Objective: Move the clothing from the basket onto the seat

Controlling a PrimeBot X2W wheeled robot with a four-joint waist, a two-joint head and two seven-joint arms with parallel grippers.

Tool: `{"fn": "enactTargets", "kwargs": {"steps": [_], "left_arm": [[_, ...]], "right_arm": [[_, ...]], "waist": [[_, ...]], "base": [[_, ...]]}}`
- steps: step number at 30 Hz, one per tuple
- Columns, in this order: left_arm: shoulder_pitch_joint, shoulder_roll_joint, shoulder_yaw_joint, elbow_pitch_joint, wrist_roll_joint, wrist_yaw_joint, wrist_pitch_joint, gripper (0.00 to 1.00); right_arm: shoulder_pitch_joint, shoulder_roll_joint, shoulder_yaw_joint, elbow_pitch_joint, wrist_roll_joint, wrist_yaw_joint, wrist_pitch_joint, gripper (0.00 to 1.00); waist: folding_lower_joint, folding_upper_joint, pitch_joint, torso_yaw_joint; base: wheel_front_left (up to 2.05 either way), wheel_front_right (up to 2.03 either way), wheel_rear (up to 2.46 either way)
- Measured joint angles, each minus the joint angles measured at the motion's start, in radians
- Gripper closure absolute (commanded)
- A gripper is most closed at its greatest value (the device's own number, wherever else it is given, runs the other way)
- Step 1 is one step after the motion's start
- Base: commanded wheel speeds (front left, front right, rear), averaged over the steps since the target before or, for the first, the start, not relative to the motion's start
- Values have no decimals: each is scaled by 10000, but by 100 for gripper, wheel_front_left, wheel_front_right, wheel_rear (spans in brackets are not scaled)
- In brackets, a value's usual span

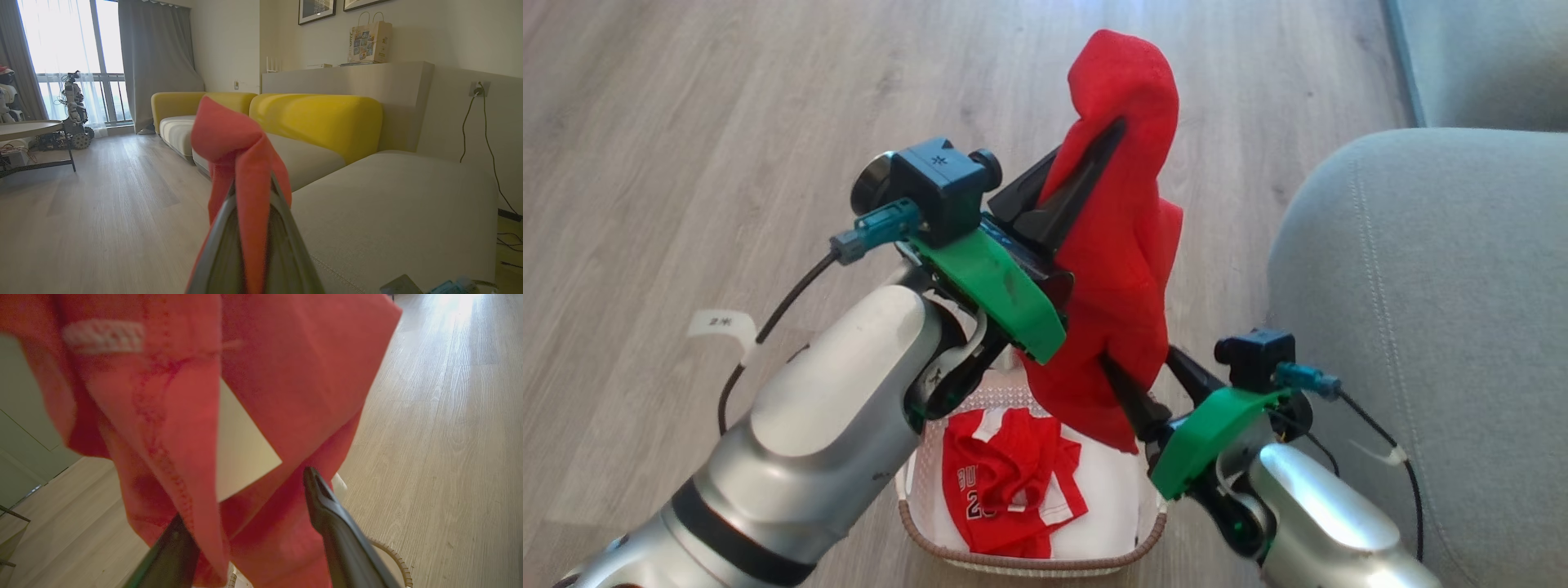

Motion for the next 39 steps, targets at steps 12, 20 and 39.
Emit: {"fn": "enactTargets", "kwargs": {"steps": [12,20,39], "left_arm": [[1,-81,-111,-4,-176,-77,82,100],[20,82,-88,105,-178,17,-4,100],[1379,857,-178,127,-378,267,-140,97]], "right_arm": [[-583,15,-303,-92,236,0,0,100],[-466,-23,-802,-681,-82,0,0,100],[939,-631,-3618,-3680,-1417,0,0,100]], "waist": [[0,0,53,530],[0,0,5,354],[0,0,20,-830]], "base": [[0,0,0],[0,0,0],[0,0,0]]}}
